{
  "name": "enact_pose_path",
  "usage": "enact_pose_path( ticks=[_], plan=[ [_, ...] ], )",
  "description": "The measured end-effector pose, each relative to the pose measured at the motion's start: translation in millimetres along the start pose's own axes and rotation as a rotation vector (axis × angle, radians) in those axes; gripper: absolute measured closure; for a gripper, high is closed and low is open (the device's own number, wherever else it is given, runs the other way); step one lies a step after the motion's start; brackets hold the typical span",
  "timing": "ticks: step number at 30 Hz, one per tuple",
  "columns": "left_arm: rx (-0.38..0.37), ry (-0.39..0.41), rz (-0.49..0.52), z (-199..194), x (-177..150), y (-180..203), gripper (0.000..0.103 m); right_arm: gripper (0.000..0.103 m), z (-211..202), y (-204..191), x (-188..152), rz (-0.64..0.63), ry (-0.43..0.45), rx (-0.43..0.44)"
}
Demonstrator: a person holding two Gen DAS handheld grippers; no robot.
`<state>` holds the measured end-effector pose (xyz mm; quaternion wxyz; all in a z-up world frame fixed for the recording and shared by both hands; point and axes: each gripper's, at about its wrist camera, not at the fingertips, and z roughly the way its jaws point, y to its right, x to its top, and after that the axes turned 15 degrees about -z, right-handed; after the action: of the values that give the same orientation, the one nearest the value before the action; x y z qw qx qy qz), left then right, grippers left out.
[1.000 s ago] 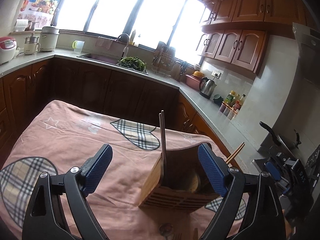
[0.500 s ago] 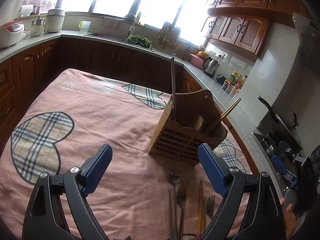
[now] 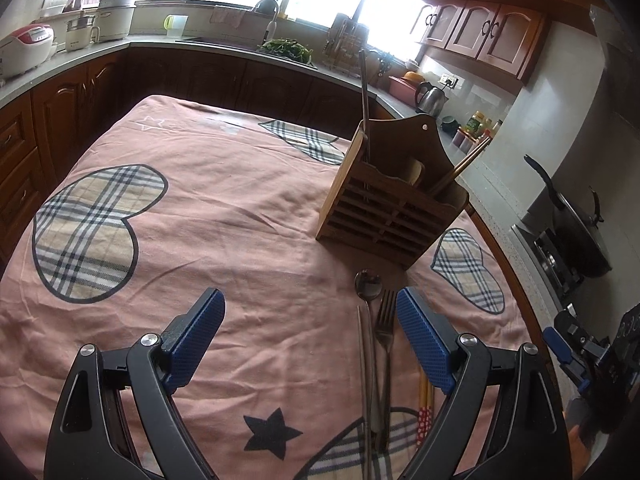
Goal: Organize utensils
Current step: 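Move both open tools back down to the remaining utensils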
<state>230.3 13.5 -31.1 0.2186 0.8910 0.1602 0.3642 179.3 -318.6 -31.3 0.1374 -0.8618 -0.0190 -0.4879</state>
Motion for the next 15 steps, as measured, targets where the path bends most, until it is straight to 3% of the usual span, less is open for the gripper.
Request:
enact_pose_path(
  ticks=[15],
  plan=[
    [0.037,-0.092,0.073,23.9,-17.4,11.4,0.013,0.009,17.7,-9.4,-23.6,-0.043,-0.104,-0.002]
  ],
)
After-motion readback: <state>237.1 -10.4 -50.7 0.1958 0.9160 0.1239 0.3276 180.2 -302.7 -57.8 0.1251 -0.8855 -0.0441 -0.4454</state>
